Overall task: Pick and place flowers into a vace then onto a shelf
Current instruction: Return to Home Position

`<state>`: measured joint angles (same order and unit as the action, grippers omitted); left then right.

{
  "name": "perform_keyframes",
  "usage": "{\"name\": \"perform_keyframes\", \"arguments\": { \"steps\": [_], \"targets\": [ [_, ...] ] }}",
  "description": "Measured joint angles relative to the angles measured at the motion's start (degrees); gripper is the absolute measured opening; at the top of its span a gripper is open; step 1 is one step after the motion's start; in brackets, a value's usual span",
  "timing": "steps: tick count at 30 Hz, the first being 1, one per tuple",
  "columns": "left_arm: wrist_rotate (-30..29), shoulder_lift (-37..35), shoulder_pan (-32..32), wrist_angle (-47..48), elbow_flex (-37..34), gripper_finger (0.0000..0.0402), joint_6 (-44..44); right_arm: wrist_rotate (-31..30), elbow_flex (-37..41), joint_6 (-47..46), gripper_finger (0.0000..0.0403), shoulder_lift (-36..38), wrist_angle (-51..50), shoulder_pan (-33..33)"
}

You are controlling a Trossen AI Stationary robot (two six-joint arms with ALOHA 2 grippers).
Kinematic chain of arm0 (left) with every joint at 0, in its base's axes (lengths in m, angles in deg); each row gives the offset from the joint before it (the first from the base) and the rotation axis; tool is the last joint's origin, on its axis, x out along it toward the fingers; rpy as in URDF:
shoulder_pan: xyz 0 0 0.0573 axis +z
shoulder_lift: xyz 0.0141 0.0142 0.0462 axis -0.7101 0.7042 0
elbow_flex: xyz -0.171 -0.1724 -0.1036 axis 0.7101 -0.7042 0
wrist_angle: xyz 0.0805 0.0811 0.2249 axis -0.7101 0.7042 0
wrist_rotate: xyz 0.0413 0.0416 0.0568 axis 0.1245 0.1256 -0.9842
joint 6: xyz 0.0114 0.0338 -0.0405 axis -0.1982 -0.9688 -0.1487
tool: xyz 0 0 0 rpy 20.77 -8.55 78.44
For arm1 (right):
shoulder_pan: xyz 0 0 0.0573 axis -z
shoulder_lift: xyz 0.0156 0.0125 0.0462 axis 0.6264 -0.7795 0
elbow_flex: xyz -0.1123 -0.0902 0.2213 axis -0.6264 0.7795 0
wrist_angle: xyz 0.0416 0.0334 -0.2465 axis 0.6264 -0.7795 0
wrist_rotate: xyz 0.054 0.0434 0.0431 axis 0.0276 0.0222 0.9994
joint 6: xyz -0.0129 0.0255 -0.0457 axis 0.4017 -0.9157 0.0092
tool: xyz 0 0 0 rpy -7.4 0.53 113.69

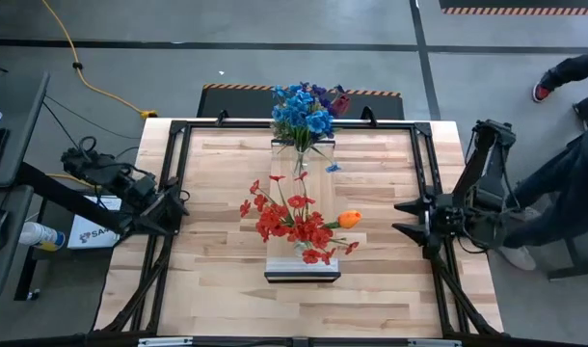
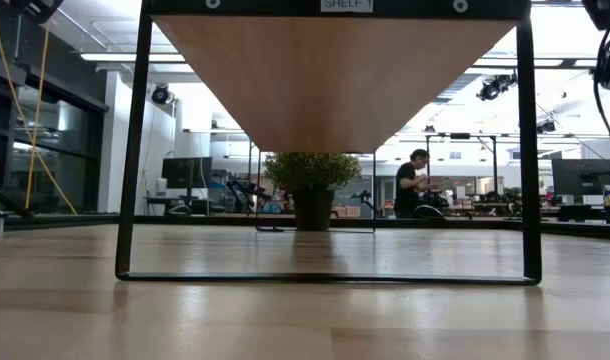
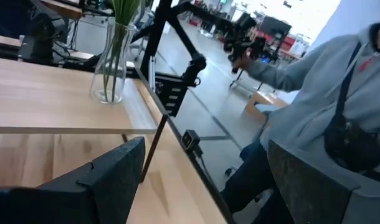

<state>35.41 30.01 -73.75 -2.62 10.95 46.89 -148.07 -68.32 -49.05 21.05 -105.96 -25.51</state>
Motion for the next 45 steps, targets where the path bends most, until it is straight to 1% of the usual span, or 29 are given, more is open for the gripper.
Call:
{"name": "perform_keyframes", "arguments": {
  "steps": [3, 6, 9, 11, 14, 20, 26, 30, 34, 36, 38, 41, 45],
  "targets": [
    [0.0, -0.1, 0.0, -1.4, -1.3, 0.0369, 0.8, 3.8, 3.1, 4.1, 0.0266, 1.5, 6.4, 0.4],
    [0.0, 0.0, 0.0, -4.6, -3.0, 0.0369, 0.2, 9.5, 5.4, 7.6, 0.0268, 2.0, 12.4, 2.0],
    [0.0, -0.1, 0.0, -7.1, -5.1, 0.0369, -0.7, 16.7, 7.3, 10.7, 0.0268, 1.9, 17.7, 5.5],
    [0.1, 0.0, 0.0, -7.8, -6.4, 0.0369, -0.8, 21.5, 8.4, 12.4, 0.0266, 1.8, 20.5, 9.1],
    [1.2, 0.0, 0.0, -11.3, -8.0, 0.0369, -0.9, 28.6, 8.8, 13.3, 0.0267, 1.9, 21.0, 15.9],
    [2.4, -0.1, 0.0, -12.6, -9.1, 0.0369, -0.9, 44.4, 8.8, 20.1, 0.0267, 2.3, 23.7, 28.8],
    [2.4, 0.0, 0.0, -12.9, -9.1, 0.0369, -3.8, 52.7, 8.8, 21.3, 0.0269, 3.4, 24.0, 38.0],
    [2.4, 0.0, 0.0, -12.2, -9.1, 0.0369, -4.2, 59.6, 8.8, 21.7, 0.0266, 3.4, 23.5, 43.3],
    [1.5, 0.0, 0.0, -11.9, -9.1, 0.0369, -5.1, 63.1, 8.8, 21.8, 0.0268, 3.7, 22.3, 47.2],
    [0.9, 0.0, 0.0, -12.0, -9.1, 0.0369, -6.6, 64.7, 8.8, 22.3, 0.0269, 4.5, 21.9, 48.3],
    [0.8, -0.3, 0.0, -12.6, -9.1, 0.0369, -8.2, 65.2, 8.8, 22.4, 0.0268, 5.7, 21.9, 48.9],
    [0.7, -1.4, 0.0, -12.6, -9.1, 0.0369, -8.5, 65.5, 9.7, 23.9, 0.0266, 9.3, 23.1, 48.8],
    [0.0, -4.0, 0.0, -12.9, -9.1, 0.0369, -9.8, 66.1, 14.9, 24.4, 0.0268, 15.8, 28.0, 48.8]
  ]
}}
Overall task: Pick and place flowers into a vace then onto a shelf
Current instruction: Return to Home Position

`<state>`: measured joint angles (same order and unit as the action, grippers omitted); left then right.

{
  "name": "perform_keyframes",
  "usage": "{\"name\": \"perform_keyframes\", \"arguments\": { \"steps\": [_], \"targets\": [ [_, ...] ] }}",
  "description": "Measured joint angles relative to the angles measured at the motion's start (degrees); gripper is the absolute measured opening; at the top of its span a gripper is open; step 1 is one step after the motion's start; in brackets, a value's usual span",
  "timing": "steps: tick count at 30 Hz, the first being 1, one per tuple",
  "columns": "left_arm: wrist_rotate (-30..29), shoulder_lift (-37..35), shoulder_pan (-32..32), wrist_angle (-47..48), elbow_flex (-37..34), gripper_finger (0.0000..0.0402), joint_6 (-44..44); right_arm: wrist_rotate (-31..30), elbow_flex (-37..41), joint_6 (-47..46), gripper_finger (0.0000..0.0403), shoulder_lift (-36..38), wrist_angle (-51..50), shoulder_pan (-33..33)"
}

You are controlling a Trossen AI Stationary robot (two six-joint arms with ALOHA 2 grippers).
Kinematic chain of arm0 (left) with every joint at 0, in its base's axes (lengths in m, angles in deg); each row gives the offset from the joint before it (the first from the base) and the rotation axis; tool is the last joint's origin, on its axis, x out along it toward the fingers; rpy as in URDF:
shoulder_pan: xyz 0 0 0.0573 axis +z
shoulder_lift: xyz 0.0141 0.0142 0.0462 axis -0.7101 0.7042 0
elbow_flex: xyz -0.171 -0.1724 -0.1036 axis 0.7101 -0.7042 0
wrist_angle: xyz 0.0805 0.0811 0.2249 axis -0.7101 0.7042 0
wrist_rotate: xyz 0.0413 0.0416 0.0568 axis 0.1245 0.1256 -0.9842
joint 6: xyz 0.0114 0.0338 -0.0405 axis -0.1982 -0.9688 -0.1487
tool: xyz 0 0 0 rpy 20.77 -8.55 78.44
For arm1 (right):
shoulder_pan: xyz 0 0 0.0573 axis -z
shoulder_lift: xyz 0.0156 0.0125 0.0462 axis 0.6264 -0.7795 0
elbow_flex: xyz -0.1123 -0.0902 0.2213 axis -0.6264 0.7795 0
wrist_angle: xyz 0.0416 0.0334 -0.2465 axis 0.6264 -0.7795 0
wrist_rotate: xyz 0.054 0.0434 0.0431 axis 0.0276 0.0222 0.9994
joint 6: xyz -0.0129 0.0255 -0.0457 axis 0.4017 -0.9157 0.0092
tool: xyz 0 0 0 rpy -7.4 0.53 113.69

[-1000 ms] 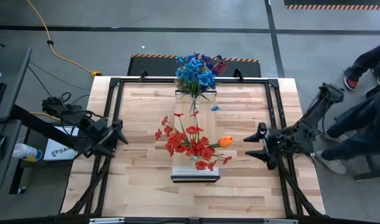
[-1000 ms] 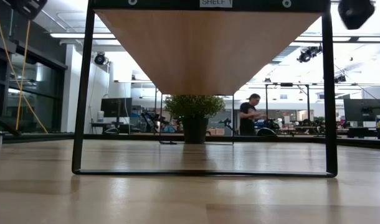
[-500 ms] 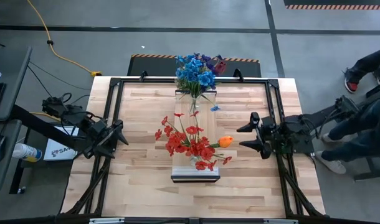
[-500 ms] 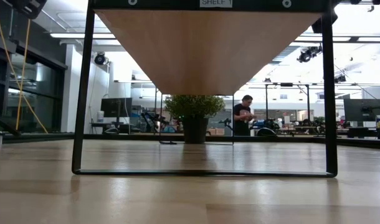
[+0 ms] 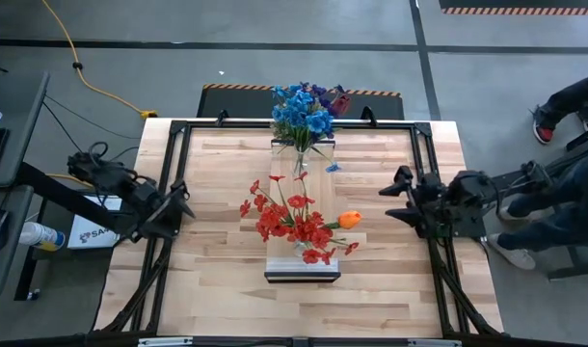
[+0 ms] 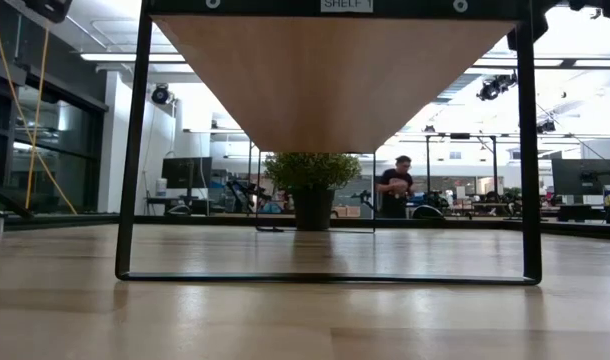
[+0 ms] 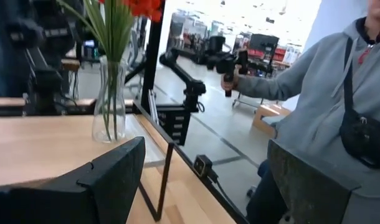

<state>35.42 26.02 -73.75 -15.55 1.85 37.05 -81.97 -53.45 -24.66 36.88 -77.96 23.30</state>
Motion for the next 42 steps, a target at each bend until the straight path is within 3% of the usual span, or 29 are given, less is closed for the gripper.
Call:
{"name": "perform_keyframes", "arguments": {
  "steps": [6, 18, 31, 42],
  "targets": [
    [-0.7, -1.9, 0.0, -0.8, -2.0, 0.0369, -2.0, 3.9, 6.6, -1.1, 0.0266, 5.8, 6.7, 0.0],
    [2.3, -2.0, 0.0, -13.8, -12.5, 0.0369, -4.3, 3.8, 13.4, -2.4, 0.0267, 6.3, 15.0, 0.0],
    [2.1, -2.1, 0.0, -18.4, -18.7, 0.0369, -5.2, 2.9, 14.2, 0.3, 0.0269, 6.2, 13.8, 0.0],
    [-1.7, -2.1, 0.0, -20.4, -22.3, 0.0369, -6.3, -4.2, 14.2, 2.9, 0.0268, 6.2, 10.1, 0.0]
  ]
}}
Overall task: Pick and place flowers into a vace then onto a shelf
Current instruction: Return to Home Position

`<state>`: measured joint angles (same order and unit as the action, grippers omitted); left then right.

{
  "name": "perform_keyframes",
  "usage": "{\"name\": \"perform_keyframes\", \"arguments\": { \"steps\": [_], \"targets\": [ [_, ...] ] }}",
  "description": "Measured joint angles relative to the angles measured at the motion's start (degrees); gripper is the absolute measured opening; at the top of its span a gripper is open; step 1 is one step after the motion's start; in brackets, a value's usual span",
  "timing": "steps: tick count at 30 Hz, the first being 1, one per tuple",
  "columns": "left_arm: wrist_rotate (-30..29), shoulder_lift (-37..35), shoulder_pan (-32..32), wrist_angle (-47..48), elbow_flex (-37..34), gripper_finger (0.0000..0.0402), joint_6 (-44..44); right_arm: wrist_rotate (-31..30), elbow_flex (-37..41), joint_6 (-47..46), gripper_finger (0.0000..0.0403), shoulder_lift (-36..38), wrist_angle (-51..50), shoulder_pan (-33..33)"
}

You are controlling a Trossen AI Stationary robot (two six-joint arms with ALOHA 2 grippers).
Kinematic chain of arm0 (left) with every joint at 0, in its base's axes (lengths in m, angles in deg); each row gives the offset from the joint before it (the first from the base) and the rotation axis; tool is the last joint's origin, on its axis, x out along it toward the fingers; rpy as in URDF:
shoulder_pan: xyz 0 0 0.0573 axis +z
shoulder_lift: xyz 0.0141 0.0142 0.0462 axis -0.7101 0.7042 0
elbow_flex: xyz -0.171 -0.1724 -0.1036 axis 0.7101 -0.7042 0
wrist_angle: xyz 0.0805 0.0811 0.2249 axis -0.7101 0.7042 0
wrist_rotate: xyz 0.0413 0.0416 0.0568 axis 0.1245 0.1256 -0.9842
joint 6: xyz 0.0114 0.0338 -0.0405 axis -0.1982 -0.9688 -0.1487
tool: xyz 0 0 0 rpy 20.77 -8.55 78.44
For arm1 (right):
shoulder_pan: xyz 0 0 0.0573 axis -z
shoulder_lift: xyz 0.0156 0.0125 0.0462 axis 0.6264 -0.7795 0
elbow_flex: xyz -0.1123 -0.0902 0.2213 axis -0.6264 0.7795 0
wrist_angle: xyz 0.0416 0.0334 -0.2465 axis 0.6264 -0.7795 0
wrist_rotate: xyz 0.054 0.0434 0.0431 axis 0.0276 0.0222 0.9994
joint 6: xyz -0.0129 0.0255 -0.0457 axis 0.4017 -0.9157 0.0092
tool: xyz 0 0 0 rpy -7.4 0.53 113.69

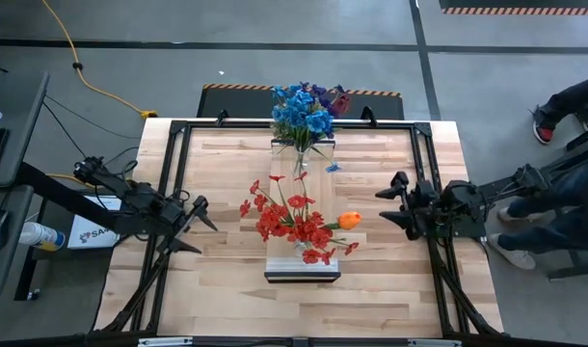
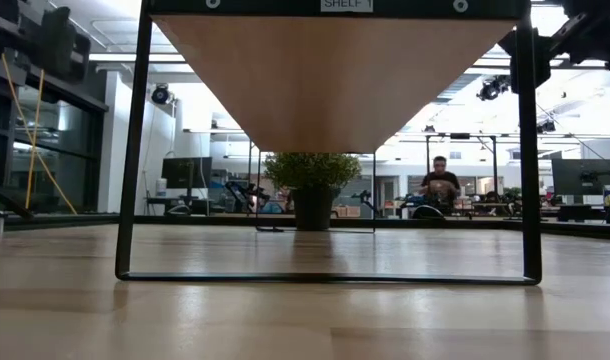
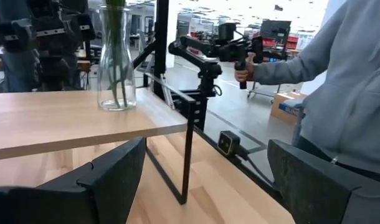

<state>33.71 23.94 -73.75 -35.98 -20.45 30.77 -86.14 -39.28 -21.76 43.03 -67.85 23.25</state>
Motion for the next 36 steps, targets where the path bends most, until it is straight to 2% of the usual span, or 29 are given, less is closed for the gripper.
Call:
{"name": "perform_keyframes", "arguments": {
  "steps": [7, 13, 24, 30, 36],
  "targets": [
    [-0.4, 0.0, 0.0, 0.9, -0.2, 0.0369, -1.4, -0.6, 0.0, 0.7, 0.0268, 0.0, -0.1, 0.6],
    [-0.4, 0.0, 0.0, 1.3, -0.2, 0.0369, -1.7, 0.8, 0.0, 0.6, 0.0266, 0.0, -0.2, 4.4],
    [-0.3, -0.5, 0.0, 0.3, -0.2, 0.0369, -3.1, 14.9, 0.0, 0.3, 0.0266, 0.7, 3.4, 16.7],
    [-0.3, -0.5, 0.0, 0.0, 0.2, 0.0369, -3.2, 21.7, -0.1, -1.6, 0.0268, 4.6, 3.2, 21.5],
    [-0.3, -0.5, 0.0, 7.6, 6.9, 0.0369, -5.4, 24.5, -0.1, -2.9, 0.0267, 11.2, -1.2, 24.2]
  ]
}}
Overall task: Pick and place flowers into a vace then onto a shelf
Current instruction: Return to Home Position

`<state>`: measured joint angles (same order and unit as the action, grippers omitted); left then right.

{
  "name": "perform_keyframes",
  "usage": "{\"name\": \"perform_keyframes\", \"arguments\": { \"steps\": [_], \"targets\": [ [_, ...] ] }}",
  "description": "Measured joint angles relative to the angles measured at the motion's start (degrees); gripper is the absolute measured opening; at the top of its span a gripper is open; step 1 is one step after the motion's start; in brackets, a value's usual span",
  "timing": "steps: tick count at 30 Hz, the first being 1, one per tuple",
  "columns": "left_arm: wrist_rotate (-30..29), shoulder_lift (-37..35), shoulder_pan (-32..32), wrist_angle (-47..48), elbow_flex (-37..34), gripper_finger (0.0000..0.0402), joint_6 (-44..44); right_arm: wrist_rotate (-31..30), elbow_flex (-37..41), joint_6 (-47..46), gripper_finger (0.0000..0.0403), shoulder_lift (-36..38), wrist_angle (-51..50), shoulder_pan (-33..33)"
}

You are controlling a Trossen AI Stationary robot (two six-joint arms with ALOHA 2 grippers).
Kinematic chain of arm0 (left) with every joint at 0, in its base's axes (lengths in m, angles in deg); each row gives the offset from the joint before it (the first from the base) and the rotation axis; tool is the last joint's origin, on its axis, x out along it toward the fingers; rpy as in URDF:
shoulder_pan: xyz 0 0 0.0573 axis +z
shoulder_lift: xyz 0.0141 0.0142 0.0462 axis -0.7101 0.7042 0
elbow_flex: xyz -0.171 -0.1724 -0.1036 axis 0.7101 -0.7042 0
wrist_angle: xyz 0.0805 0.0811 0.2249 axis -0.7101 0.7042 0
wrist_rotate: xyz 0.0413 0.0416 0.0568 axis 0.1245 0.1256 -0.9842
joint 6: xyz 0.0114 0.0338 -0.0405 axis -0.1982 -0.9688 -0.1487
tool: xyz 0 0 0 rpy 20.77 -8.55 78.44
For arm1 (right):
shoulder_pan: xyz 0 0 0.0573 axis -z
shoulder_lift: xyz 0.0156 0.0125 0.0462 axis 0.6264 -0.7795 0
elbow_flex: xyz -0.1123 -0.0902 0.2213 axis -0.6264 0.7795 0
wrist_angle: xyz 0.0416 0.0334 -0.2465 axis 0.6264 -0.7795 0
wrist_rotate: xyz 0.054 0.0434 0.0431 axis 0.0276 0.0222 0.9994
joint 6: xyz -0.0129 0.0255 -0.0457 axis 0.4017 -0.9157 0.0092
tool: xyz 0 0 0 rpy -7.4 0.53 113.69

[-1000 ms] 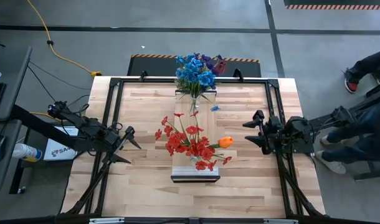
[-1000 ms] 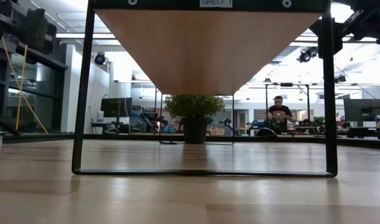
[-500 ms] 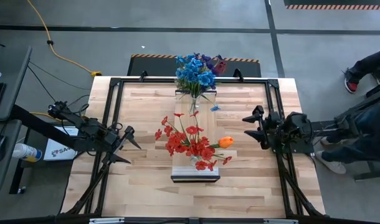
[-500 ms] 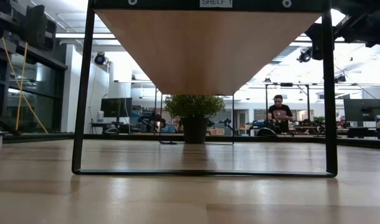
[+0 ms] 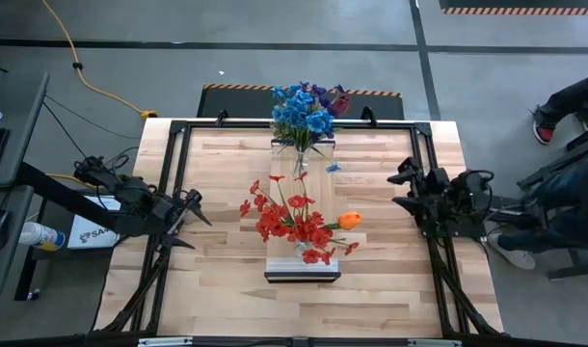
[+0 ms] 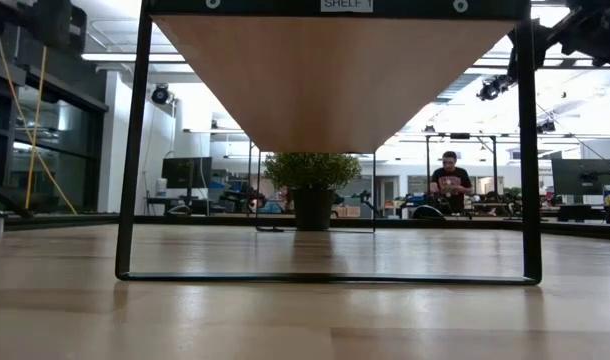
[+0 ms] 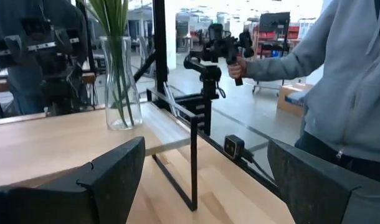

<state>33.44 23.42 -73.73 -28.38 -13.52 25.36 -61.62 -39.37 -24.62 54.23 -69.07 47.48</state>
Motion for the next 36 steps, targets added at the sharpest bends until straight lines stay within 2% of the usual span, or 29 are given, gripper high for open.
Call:
{"name": "perform_keyframes", "arguments": {
  "steps": [4, 11, 26, 29, 32, 36],
  "targets": [
    [0.5, 0.0, 0.0, 0.5, 0.3, 0.0369, -0.4, 0.0, 0.0, -0.7, 0.0269, 2.4, -4.5, 0.3],
    [0.6, 0.0, 0.0, -1.1, -2.1, 0.0369, -1.8, -1.2, 0.0, 1.0, 0.0268, 2.0, -7.1, 0.3],
    [1.0, 0.1, 0.2, -9.7, -8.3, 0.0369, -5.4, -0.7, 0.0, 2.9, 0.0266, 2.0, -7.8, 0.3],
    [0.9, 0.0, 2.7, -10.6, -8.3, 0.0369, -6.4, -0.7, 0.0, 2.9, 0.0267, 2.0, -7.8, 0.3],
    [4.6, 0.0, 8.1, -10.2, -8.3, 0.0369, -6.3, -0.7, 0.0, 2.8, 0.0269, 2.0, -7.8, 0.3],
    [15.6, 0.0, 17.3, -9.8, -8.3, 0.0369, -5.1, -0.1, 0.0, 2.8, 0.0266, 2.0, -7.7, 0.3]
  ]
}}
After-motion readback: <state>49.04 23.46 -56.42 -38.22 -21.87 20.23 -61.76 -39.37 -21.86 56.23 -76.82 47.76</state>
